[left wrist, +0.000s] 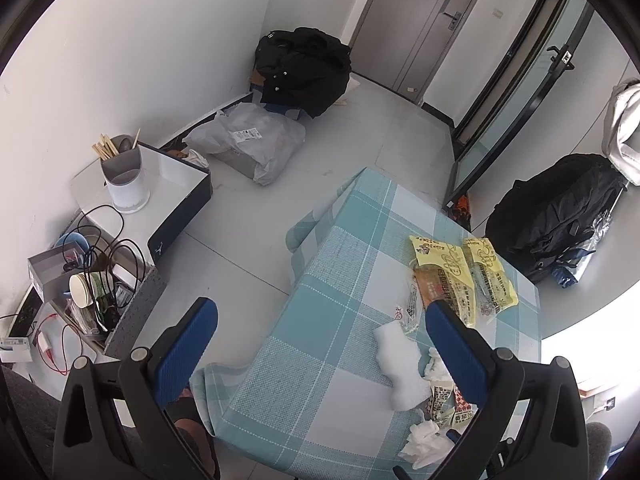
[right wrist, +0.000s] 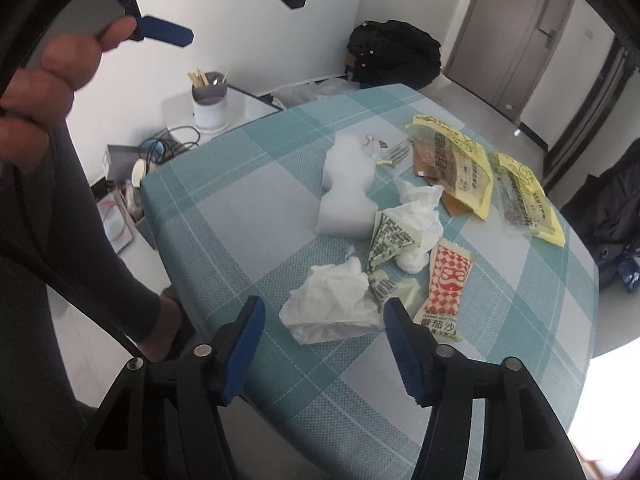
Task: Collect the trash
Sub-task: 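Lower the right gripper onto the crumpled white tissue and close it, then close the left gripper on the white foam piece while the right gripper holds the tissue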
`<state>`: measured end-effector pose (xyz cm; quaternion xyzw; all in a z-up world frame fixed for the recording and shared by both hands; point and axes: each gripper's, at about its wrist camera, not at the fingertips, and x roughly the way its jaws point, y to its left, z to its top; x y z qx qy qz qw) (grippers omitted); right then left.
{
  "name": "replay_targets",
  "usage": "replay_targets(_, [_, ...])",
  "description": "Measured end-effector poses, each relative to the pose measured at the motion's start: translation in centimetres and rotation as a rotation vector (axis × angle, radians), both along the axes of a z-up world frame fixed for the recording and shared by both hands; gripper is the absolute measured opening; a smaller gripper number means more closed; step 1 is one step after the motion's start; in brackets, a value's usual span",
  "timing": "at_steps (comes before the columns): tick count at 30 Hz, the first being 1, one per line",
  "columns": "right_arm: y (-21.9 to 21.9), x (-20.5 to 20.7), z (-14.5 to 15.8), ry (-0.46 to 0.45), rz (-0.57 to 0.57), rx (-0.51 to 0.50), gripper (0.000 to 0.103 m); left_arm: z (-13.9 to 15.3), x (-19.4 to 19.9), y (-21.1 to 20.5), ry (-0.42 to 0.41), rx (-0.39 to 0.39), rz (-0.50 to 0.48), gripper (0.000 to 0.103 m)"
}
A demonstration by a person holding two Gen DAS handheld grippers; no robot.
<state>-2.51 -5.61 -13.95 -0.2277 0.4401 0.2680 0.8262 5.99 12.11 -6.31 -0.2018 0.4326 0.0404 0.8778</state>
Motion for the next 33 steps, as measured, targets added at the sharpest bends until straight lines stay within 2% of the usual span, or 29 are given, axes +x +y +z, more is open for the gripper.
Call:
replay_targets(7, [0.6,-0.3,-0.6,-0.03,0.032,-0.047,0.035,-0.1,0.2,-0.2,0.006,0.018,-0.006,0.102])
replay_targets(8, [0.7,-0.3,-0.7,-0.028,0.035,-0.045,0.029,-0.2,0.2,-0.1,0.007,0.018,-0.006,0.102])
replay_targets(12, [0.7,-0.4,-0.4,-0.025,0.033,-0.024,0.019,-0.4,0.3,0.0,0.012,0.028,-0.005,0.102])
replay_targets(19, [0.0,-0.3,0.9,-0.002,0.019,0.058,0.015,-1.3,0.5,0.2,0.053,0.019,-0.013,0.102])
replay_targets(25, [-0.8,-0.8,2.8,-0.032,0.012,0.126,0.015,-2.1,0.7,-0.5,0.074,0.0,-0.045,0.102])
replay_targets(33, [-3.6,-1.6,5.3,-0.093,-0.038,0.186,0.015,-3.7,1.9,-3.8,0.141,0.079,-0.144,0.102])
